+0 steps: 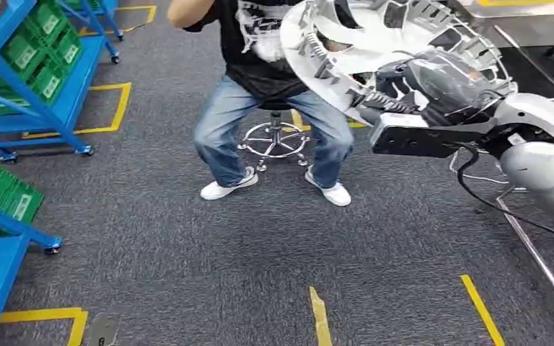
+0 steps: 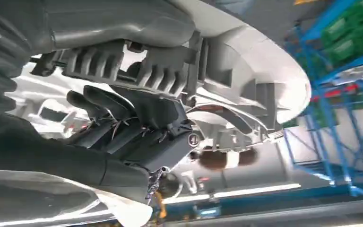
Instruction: Take the parts from the cabinet and place them on the table.
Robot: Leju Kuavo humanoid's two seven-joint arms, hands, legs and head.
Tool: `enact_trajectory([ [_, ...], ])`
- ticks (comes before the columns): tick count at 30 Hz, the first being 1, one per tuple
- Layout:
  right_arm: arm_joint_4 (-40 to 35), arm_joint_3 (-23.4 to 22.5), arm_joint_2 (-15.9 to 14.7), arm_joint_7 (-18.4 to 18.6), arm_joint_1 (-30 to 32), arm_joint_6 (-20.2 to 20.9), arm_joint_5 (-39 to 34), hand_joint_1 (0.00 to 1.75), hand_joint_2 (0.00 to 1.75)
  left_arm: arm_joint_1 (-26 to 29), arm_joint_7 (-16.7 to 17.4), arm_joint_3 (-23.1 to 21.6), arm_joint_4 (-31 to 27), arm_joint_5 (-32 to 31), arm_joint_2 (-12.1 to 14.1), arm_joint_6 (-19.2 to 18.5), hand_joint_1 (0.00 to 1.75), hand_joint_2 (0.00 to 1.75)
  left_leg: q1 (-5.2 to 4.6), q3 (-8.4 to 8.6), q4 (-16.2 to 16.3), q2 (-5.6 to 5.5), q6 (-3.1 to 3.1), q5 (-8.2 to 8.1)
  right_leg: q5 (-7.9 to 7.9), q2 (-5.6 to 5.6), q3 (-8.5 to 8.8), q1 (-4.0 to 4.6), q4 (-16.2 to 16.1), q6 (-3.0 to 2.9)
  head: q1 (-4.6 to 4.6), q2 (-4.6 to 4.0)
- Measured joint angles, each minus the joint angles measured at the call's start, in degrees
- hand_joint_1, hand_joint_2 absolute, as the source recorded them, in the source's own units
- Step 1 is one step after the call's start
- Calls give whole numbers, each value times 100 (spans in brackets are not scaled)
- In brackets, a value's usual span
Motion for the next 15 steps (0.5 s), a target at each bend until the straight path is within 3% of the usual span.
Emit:
enact_trajectory([
  [1, 0, 22, 2, 0, 2, 0, 0, 175, 175, 7, 0, 2, 0, 0, 2, 0, 0, 175, -4, -231, 523, -24, -1, -194, 1, 69, 1, 10, 2, -10, 0, 0],
  [2, 0, 33, 2, -2, 5, 0, 0, 175, 175, 7, 0, 2, 0, 2, 2, 0, 0, 175, -5, -325, 713, -27, 2, -217, 1, 118, 4, 13, 5, -10, 0, 0],
  [3, 0, 39, 2, -7, 8, 0, 0, 175, 175, 8, 0, 2, 0, 0, 4, 0, 0, 175, -5, -331, 692, -28, 12, -113, 0, 180, 13, 15, 6, -10, 4, 0],
  [4, 0, 37, 2, -7, 7, 0, 0, 175, 175, 5, 0, 2, 0, 0, 7, 0, 0, 175, -6, -242, 459, -32, 28, 98, 0, 237, 20, 16, 8, -9, -2, 0],
  [6, 0, 33, 2, -7, 5, 0, -2, 175, 175, -2, 0, -2, 0, 0, 9, 0, 0, 175, -5, 159, -515, -119, 79, 683, -10, 336, 57, 17, 13, 6, -2, 0],
  [7, 0, 31, 2, -7, 7, 0, -2, 175, 175, 1, 0, 0, 0, 0, 13, 0, 0, 175, 3, 281, -804, -322, 110, 750, -18, 361, 42, 7, 14, 20, 8, 0],
  [8, 2, 41, 2, -5, -9, 2, -2, 175, 175, 6, 0, 0, 0, -2, 13, 0, 0, 175, 19, 308, -897, -393, 111, 744, -3, 420, -2, 32, 50, 54, 9, 2],
  [9, 0, 39, 2, -11, -6, 2, -2, 175, 175, -12, 0, -2, 0, -7, 13, 0, 0, 175, 0, 330, -989, -352, 109, 664, 26, 455, -61, 5, 48, 98, -20, 2],
  [11, 2, 31, 0, -9, 5, 2, -4, 175, 175, -14, 0, -4, 0, -7, 13, 0, 0, 175, -23, 316, -996, -310, 133, 680, 61, 520, -74, -27, 4, 171, -11, 0],
  [12, 2, 18, -17, -7, 4, 0, -4, 175, 175, -16, 0, -7, 0, -9, -13, 0, 0, 175, 30, 346, -1059, -253, 180, 715, 44, 526, -98, -16, 12, 200, -7, 0],
  [13, 4, 4, -31, -2, -8, 0, -4, 175, 175, -21, 0, -7, 0, -9, -4, 2, 0, 175, 35, 364, -1076, -203, 207, 730, -65, 318, -192, -1, 126, 224, 13, 0],
  [14, 4, 4, -28, -11, -21, 2, -11, 175, 175, -29, 0, -9, 0, -9, 0, 2, 0, 175, 35, 360, -1076, -177, 229, 734, -252, 193, -321, -9, 453, 248, 33, 0],
  [15, 4, 6, -28, -13, -20, 2, -13, 175, 175, -31, 0, -9, 0, -11, 0, 0, 0, 175, 33, 360, -1075, -153, 229, 733, -394, 145, -461, -21, 769, 269, 33, 0],
])
